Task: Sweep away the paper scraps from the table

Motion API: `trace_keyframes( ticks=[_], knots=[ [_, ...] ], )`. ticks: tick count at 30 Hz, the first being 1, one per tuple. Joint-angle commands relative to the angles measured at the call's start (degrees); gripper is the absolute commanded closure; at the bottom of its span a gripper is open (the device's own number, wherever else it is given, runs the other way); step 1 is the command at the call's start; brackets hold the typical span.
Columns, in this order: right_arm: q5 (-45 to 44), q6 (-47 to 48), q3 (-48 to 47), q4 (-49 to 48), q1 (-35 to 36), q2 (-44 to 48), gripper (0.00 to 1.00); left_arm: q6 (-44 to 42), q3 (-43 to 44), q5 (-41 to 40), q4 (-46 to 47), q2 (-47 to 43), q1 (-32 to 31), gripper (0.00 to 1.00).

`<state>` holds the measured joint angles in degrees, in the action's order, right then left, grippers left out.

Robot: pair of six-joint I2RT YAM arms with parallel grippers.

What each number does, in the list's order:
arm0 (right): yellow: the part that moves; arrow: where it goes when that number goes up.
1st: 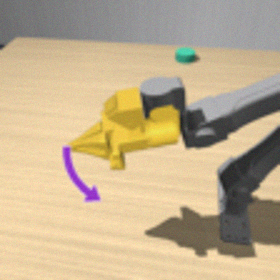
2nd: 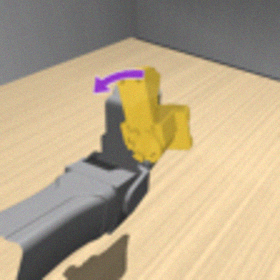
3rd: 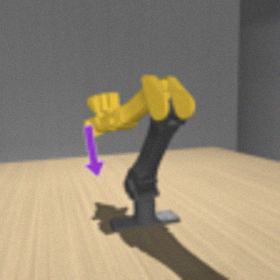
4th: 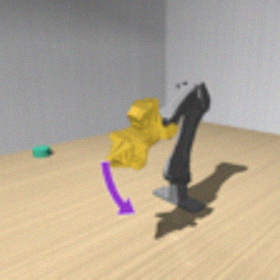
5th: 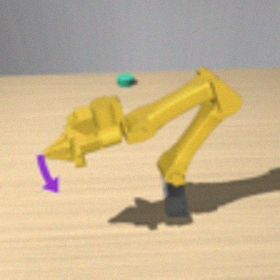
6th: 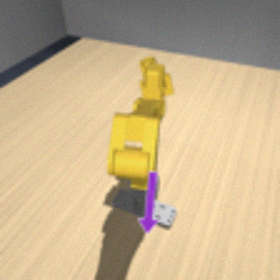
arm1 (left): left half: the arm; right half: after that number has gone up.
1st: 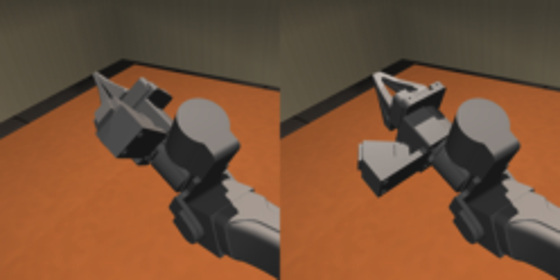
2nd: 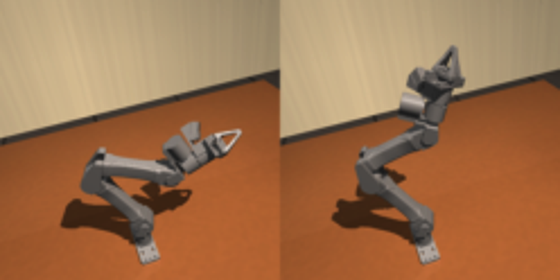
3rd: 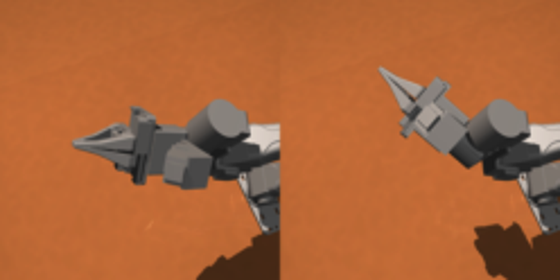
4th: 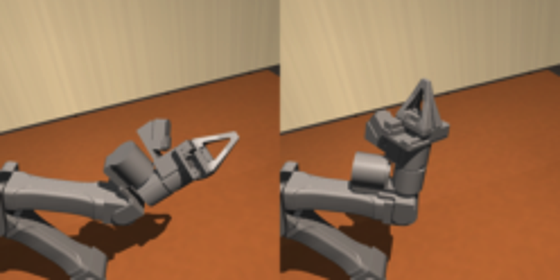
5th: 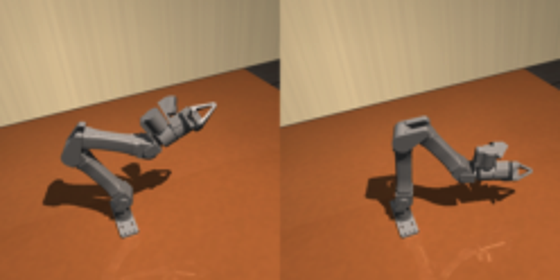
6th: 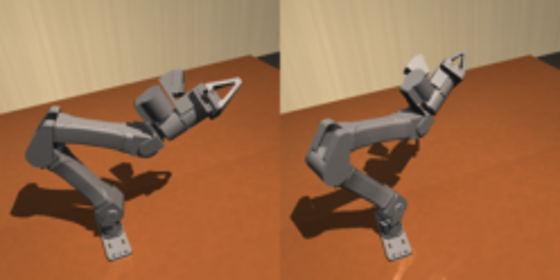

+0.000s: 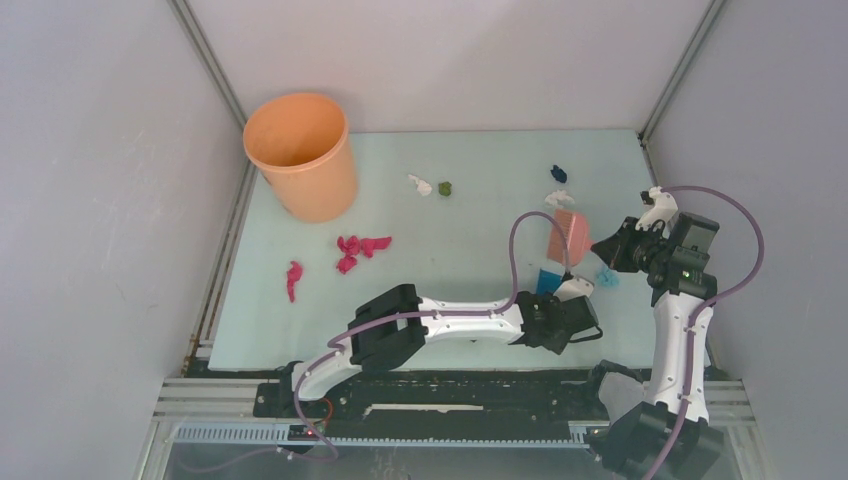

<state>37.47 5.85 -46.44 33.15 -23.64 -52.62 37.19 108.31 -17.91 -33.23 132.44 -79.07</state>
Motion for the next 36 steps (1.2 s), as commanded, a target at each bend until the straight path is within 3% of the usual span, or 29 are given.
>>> trace_keyframes(
  ticks=[1, 7, 16, 23, 28, 36],
  knots=[
    [0.11, -0.05, -0.23, -2.43, -0.26, 0.18, 1.00, -0.05, 2.20, -2.05, 0.28, 0.41, -0.35, 0.52],
    [-0.82, 0.19, -0.23, -2.20, -0.27, 1.13, 1.00, -1.86, 2.53, -3.22, 1.35, 1.05, -0.33, 0.72],
    [-1.04, 0.20, -0.25, -2.73, -0.27, 1.47, 1.00, -4.56, -3.32, -6.48, 3.04, -4.86, -0.30, 0.82],
    [-4.91, -1.19, -0.04, -5.68, -1.54, 9.11, 1.00, -11.17, -8.12, -5.40, -5.14, -13.89, -0.36, 0.99],
    [-4.03, -2.32, 0.38, -6.86, -1.67, 12.26, 1.00, -11.82, -18.19, -7.52, -5.27, -24.61, 0.02, 1.00],
    [-0.88, 0.57, -2.44, -3.97, -1.85, 9.92, 1.00, -10.11, -29.95, -6.64, -9.93, -37.74, 2.45, 1.00]
  ],
)
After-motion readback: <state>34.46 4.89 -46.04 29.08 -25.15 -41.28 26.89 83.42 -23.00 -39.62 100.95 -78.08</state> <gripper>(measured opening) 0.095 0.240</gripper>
